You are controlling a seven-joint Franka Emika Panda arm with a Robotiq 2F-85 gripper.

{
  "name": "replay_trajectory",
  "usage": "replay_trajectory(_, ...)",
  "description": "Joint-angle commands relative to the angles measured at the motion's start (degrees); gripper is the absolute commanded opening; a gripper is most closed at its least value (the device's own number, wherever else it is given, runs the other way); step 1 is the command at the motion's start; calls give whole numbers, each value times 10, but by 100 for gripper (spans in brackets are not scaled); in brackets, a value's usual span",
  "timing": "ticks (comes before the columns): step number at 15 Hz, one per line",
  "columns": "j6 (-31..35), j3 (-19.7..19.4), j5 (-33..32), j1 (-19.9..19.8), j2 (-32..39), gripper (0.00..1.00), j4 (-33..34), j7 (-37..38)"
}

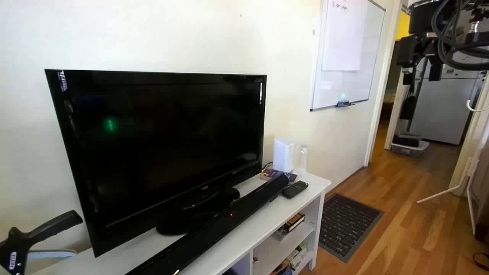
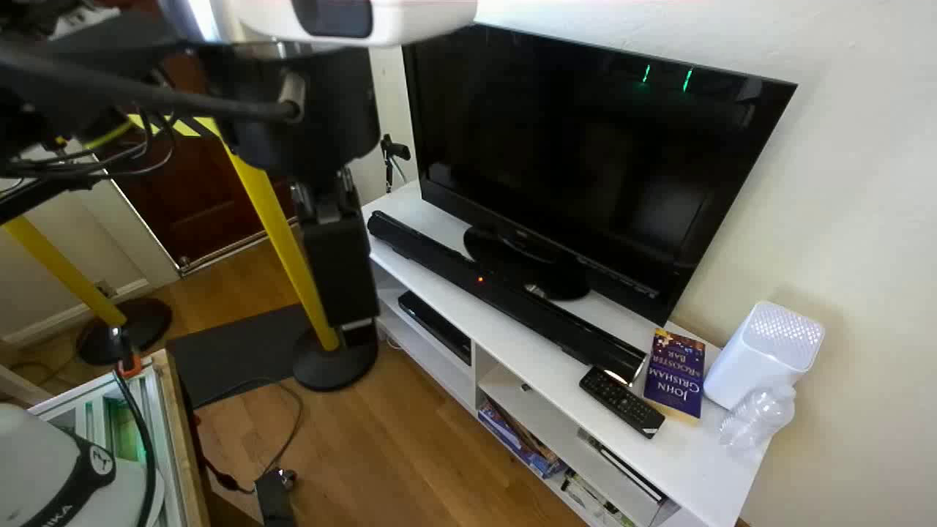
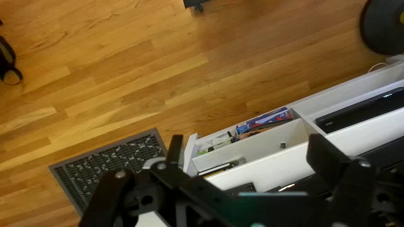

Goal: Press a button on the home theatre system

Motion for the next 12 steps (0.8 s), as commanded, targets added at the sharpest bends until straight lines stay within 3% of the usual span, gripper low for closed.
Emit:
replay_trajectory(1,-2,-3,-1,4,0,100,2,1)
replay_trajectory(5,10,-7,8,9,8,100,-2,-7)
replay_trajectory(12,232,-18,142,69,139,100,-20,-55)
